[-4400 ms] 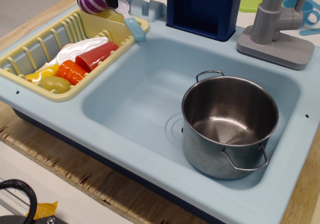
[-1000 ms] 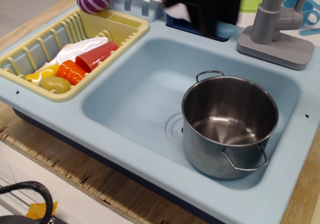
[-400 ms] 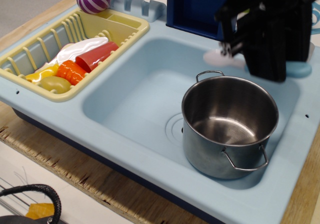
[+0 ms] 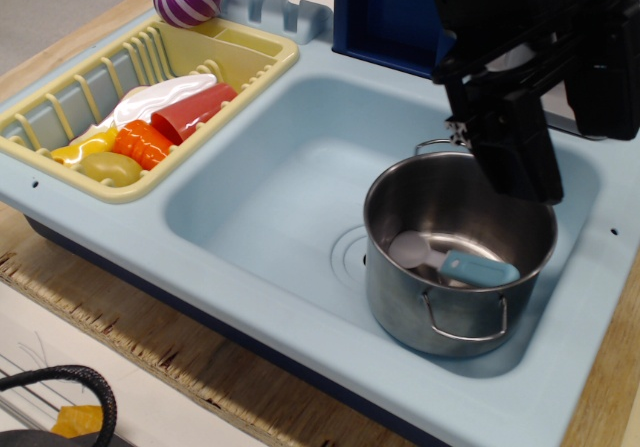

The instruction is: Put spoon in pot

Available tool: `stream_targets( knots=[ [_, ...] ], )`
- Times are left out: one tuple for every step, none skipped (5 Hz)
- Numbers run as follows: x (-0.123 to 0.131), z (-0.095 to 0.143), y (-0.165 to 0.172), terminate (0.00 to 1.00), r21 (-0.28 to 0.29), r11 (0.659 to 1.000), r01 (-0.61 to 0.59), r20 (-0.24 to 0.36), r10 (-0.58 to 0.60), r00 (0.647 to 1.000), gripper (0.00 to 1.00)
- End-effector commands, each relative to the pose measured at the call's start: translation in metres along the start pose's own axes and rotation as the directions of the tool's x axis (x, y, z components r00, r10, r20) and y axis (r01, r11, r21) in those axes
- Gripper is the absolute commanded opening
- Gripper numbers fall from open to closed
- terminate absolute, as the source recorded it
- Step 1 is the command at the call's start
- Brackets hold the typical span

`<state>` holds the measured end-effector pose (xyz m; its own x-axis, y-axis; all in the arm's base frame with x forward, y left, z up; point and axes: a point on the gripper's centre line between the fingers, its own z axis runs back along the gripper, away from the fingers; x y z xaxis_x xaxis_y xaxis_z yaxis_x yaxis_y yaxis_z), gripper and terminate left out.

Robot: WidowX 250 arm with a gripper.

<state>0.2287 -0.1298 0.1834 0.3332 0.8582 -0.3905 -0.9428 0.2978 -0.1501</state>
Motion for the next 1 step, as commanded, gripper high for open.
stream_targets(
  knots=[
    [-0.001,0.0035,-0.0007,1.0,-0.02,1.0,0.002,-0.002,-0.002,1.0,1.0]
  ],
)
